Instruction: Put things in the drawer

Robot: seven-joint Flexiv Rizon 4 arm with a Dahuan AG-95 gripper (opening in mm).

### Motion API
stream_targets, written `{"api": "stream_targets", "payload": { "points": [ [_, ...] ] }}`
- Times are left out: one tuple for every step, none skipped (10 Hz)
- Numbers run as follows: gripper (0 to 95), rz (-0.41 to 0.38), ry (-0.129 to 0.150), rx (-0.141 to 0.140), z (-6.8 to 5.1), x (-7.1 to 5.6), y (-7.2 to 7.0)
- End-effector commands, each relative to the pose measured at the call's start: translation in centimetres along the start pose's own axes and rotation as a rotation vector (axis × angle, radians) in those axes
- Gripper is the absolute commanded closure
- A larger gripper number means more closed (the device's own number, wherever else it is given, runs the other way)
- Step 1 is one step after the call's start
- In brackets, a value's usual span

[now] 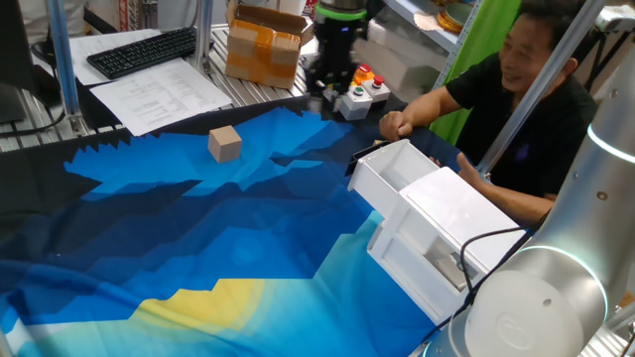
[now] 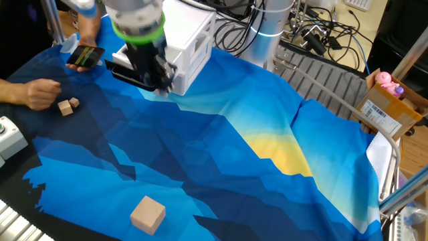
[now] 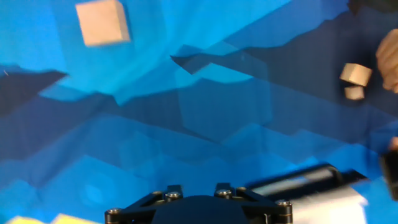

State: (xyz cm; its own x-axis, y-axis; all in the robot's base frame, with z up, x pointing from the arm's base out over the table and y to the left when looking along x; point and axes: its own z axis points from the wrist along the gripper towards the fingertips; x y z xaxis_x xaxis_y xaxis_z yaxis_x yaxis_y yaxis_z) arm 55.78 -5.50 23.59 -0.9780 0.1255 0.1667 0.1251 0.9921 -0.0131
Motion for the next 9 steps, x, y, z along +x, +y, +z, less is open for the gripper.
{"api": "stream_targets", "payload": {
  "points": [
    [57.0,0.001,0.006,-0.007,0.9,-3.1,2.2],
    [57.0,0.003,-0.001,-0.007,1.4,-4.4,3.2],
    [57.0,0.007,-0.014,-0.01,2.0,-5.5,4.0],
    [57.0,0.014,-0.034,-0.014,2.7,-6.2,4.6],
    [57.0,0.017,-0.044,-0.015,3.2,-6.5,5.0],
    [38.0,0.019,-0.056,-0.019,4.1,-7.3,5.6],
    [38.0,0.017,-0.055,-0.024,4.6,-7.9,6.0],
    [38.0,0.018,-0.059,-0.032,5.1,-8.7,6.4],
    [38.0,0.02,-0.063,-0.032,5.3,-8.9,6.6]
  ]
}}
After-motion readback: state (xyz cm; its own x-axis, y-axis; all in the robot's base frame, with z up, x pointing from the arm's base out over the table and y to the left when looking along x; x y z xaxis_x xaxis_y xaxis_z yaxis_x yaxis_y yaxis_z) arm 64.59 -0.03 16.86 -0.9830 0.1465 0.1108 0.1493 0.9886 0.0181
